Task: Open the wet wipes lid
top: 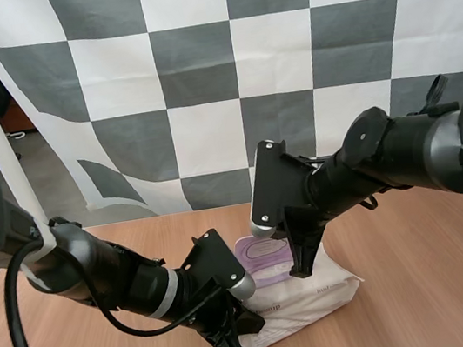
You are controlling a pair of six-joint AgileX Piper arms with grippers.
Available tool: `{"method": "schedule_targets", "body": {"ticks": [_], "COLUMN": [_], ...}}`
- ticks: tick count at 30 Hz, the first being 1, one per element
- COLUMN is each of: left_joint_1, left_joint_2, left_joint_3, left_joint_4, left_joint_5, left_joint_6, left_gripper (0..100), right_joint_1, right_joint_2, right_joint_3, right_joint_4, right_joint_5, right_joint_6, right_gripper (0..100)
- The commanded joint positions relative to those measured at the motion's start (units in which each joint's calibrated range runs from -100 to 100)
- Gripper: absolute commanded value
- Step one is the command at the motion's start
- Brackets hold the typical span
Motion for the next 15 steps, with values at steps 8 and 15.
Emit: {"method": "schedule_targets", "body": {"ticks": [8,15], "left_joint_1": [0.04,0.04], "left_joint_2": [0.0,0.0], "left_joint_3": [0.0,0.0], "left_joint_4": [0.1,0.1], "left_joint_5": [-0.1,-0.9], "left_joint_6": [0.8,0.8], "left_gripper": [0,0], "right_joint_1": [0.0,0.0], "right_joint_2": [10.6,16.9], "right_joint_3": [0.1,0.1], "right_joint_4": [3.5,6.4], "right_joint_5": [-10.9,-14.2], "right_joint_6": [-3.7,-3.7], "right_gripper": [0,0]}}
